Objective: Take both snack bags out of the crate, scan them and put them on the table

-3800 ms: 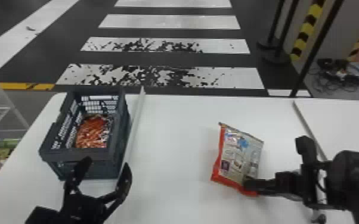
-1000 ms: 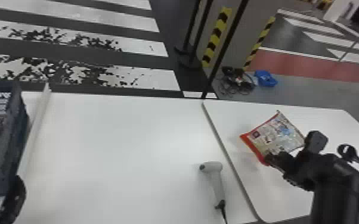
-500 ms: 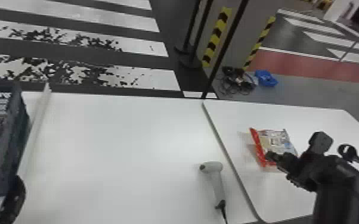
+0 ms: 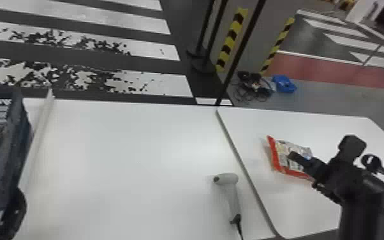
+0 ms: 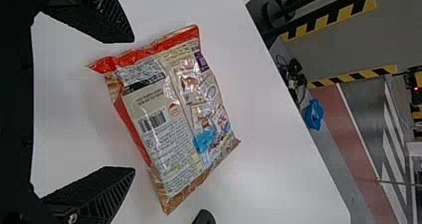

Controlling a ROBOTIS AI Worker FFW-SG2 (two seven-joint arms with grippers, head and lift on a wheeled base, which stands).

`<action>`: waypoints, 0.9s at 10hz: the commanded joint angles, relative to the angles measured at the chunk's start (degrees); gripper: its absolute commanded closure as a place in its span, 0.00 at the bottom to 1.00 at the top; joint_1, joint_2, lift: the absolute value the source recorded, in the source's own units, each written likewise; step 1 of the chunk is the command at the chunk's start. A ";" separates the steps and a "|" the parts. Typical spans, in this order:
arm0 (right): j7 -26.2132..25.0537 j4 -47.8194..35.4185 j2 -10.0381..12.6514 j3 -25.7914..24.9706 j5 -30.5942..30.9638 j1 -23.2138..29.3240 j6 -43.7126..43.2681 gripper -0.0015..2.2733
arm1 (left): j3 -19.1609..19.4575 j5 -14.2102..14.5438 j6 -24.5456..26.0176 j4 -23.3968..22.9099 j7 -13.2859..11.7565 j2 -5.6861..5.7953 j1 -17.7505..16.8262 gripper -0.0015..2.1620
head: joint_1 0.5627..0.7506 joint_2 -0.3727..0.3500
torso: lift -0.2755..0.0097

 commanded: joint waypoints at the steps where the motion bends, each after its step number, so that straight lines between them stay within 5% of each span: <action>1: 0.62 -2.92 0.40 1.69 -0.10 1.06 -1.88 0.03 | 0.10 0.00 0.00 -0.21 0.00 0.00 0.03 0.04 | 0.70 0.03 | 0.64; 4: 0.71 -6.00 2.25 10.65 -0.10 5.20 -16.11 0.03 | 0.18 0.00 0.00 -0.38 0.00 0.00 0.12 0.04 | 0.70 0.03 | 0.64; 9: -1.05 -12.50 7.96 24.01 4.65 10.73 -27.19 0.03 | 0.71 0.00 -0.35 -0.82 0.00 0.09 0.65 0.04 | 0.70 0.11 | 0.64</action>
